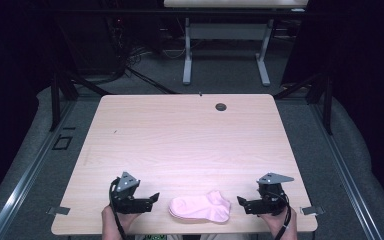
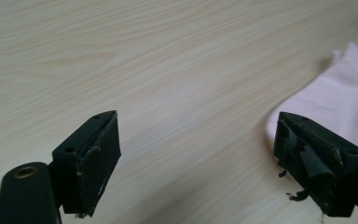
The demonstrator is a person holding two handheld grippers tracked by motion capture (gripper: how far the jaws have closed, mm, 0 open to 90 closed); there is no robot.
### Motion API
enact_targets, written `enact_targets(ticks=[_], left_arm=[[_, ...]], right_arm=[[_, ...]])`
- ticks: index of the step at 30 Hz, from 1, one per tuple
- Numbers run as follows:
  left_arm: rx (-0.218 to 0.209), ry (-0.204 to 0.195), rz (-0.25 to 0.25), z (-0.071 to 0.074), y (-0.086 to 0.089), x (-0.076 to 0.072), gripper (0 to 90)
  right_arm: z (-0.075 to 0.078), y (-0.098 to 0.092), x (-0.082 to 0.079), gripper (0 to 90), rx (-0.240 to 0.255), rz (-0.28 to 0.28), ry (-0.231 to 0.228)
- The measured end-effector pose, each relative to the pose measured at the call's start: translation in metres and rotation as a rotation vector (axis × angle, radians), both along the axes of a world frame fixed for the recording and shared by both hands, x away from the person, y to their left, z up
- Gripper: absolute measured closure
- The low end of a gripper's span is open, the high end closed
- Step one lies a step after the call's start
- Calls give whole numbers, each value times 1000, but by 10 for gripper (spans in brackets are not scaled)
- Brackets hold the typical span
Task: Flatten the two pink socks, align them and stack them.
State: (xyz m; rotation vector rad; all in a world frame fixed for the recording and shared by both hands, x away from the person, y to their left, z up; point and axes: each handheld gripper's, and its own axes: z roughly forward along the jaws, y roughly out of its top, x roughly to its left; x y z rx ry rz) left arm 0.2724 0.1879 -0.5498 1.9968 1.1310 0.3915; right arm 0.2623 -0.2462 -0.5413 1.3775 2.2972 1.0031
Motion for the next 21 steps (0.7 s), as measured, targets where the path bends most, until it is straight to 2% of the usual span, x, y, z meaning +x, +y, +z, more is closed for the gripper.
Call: enact_targets(ticks=[3,4,6,10,12,13,15,17,19,21], left_arm=[[32,17,57,-10,17,7,89],[44,38,80,-15,24,10,73],[73,53,117,-23,33,14,46],[74,56,164,-33,44,17,28],[81,66,172,-38,48,20,13],[86,56,176,-39,49,20,8],[96,41,180,-40,50,20,8],[103,26,184,-42,51,20,8],[135,17,194,-43,49,21,8],[133,19,186,-43,50,23,0]], right_arm=[[-6,-16,3,0,-39,-67,1],[-8,-19,5,0,-52,-78,6],[-16,-30,9,0,-64,-117,10],[-30,-46,16,0,-94,-168,31],[-38,-51,20,0,-95,-194,35],[-39,-52,20,0,-99,-200,35],[-42,-54,22,0,-119,-207,11],[-43,-55,22,0,-113,-210,4],[-44,-57,23,0,-105,-206,-17],[-46,-58,23,0,-94,-209,-40]])
